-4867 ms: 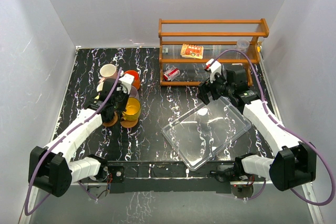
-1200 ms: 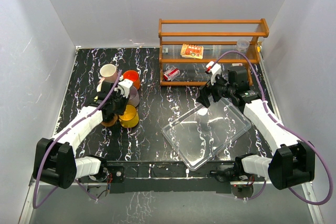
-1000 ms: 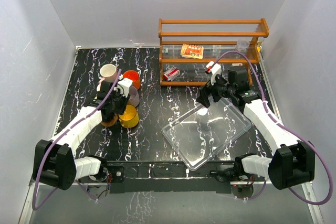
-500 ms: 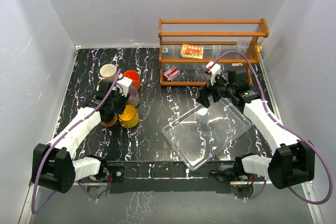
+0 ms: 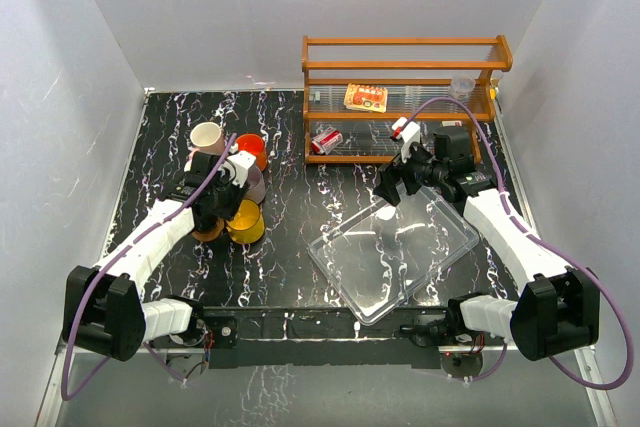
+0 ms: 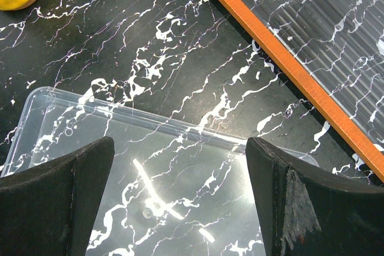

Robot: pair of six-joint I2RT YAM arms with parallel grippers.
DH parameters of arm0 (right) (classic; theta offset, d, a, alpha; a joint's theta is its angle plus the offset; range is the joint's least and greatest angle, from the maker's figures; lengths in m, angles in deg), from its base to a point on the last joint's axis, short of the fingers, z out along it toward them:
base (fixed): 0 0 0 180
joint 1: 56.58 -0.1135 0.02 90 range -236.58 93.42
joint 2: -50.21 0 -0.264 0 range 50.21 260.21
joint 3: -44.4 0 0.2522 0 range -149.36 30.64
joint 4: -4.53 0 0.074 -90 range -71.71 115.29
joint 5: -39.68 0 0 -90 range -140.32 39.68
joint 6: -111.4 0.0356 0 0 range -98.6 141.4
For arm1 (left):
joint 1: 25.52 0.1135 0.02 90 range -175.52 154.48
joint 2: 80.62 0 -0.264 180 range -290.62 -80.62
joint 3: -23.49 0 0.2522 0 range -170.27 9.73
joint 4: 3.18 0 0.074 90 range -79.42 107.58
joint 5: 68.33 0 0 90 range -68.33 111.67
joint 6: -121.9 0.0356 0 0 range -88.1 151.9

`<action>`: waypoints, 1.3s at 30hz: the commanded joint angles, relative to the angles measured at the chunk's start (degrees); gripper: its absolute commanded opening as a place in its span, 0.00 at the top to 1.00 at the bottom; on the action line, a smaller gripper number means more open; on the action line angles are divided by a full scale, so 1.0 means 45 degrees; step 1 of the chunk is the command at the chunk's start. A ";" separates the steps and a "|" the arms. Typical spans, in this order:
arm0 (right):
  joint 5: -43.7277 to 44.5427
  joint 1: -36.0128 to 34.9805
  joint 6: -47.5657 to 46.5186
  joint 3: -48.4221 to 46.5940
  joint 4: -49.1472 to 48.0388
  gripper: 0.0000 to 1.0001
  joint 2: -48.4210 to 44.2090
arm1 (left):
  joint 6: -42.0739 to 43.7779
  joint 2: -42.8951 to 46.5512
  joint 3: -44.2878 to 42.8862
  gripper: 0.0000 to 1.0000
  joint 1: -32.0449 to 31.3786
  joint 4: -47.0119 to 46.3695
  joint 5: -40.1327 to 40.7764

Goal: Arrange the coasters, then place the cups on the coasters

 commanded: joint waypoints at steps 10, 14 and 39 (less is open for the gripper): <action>-0.0250 0.0051 -0.0118 -0.0055 -0.0222 0.09 -0.0041 | 0.0513 0.0013 -0.0439 0.65 0.0090 0.0278 0.0571; -0.0250 0.0054 -0.0118 -0.0079 -0.0201 0.09 -0.0038 | 0.0520 0.0086 -0.0517 0.65 0.0083 0.0288 0.0267; -0.0214 0.0052 -0.0156 -0.0072 -0.0171 0.09 -0.0133 | 0.0561 0.1027 -0.1482 0.58 -0.0216 0.0150 -0.4722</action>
